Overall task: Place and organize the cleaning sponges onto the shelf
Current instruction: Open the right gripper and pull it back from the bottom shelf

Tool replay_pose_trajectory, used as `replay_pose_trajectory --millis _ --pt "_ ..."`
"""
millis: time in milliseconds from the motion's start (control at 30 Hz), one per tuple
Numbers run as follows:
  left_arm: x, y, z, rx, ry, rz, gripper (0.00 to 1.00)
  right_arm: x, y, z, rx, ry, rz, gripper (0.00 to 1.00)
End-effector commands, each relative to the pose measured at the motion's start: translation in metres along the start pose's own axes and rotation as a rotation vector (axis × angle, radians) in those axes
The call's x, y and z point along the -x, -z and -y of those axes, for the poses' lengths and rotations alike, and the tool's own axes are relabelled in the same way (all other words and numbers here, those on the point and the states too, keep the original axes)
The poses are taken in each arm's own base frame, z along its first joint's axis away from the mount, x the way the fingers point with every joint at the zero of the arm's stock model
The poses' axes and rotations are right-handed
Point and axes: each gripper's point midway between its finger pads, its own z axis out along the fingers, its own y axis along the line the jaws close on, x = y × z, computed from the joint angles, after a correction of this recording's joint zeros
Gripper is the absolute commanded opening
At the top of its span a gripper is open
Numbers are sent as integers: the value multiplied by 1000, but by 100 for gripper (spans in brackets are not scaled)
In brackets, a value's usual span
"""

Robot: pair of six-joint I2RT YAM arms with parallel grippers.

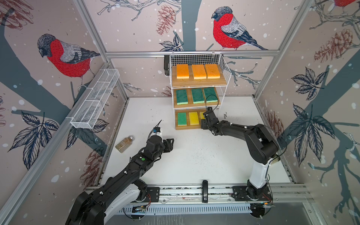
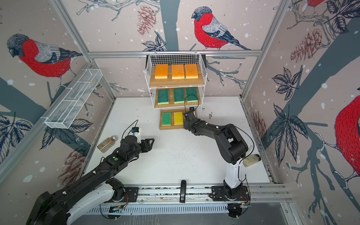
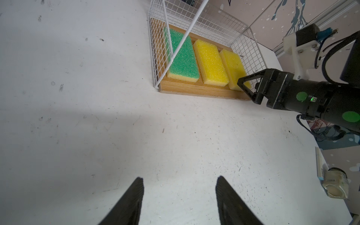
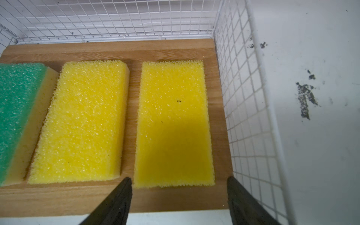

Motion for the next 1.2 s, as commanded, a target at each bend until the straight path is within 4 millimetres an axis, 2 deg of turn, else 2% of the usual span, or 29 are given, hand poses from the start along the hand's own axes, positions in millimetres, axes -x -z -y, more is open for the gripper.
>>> replay_pose_trajectory --millis 0,233,367,700,967,1167 --pt "0 2 3 -20 10 0 60 -2 8 -2 23 -26 12 74" --pt "-2 3 3 -27 18 -2 60 -11 8 -3 43 -36 -5 64" --pt "-1 4 3 -26 20 3 60 -10 5 -5 48 -37 3 49" --pt "-3 3 -1 -10 16 1 60 -8 -3 -8 53 -40 -4 48" --pt "-2 2 -2 -6 14 4 60 -10 -10 -7 51 -54 -13 42" --pt "-2 1 -2 -3 10 2 60 -7 -15 -6 46 -57 -12 42"
